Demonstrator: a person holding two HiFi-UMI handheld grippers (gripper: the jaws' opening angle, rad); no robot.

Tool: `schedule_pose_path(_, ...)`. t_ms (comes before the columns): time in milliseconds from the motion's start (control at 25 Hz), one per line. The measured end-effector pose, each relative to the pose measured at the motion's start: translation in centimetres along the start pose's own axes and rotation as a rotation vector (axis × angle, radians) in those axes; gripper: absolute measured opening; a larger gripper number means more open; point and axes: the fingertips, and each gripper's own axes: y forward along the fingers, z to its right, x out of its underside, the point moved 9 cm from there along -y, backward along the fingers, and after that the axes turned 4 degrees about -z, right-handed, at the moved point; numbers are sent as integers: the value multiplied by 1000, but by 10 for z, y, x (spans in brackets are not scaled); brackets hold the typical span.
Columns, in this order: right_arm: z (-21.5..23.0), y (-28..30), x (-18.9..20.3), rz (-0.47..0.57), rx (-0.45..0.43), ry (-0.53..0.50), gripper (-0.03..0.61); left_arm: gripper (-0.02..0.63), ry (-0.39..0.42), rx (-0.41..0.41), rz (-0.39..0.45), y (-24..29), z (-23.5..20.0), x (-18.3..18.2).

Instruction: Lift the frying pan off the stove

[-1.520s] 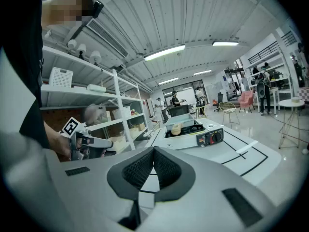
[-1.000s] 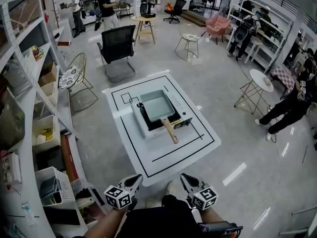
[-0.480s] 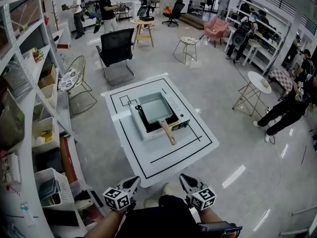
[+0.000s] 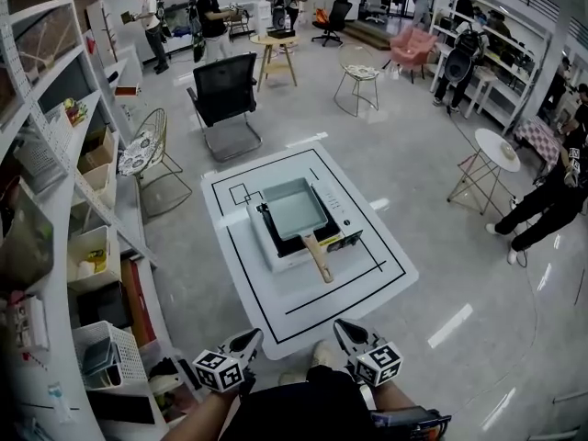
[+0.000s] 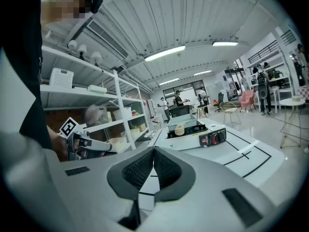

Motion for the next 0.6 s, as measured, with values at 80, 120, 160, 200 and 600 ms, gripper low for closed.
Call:
schedule_pose_path(80,9,5,-5,0,-14,-4,26,9,-2,-1,4,10,1,-7)
schedule_pose_path(120,14,7,-7,0,-17,-2,26,9,-1,1,7,16,2,-11)
schedule_pose_path(160,20,9,-9,-1,-17,0,26,9,0,4,10,22,3,-15)
schedule_pose_path(200,26,10,-10,-4,-17,3,26,9,2,6,11,27,5,-19)
schedule_pose_path(600,82,26,-29,-8,-34,17,26,9,-8,-3,1,81,5,-46)
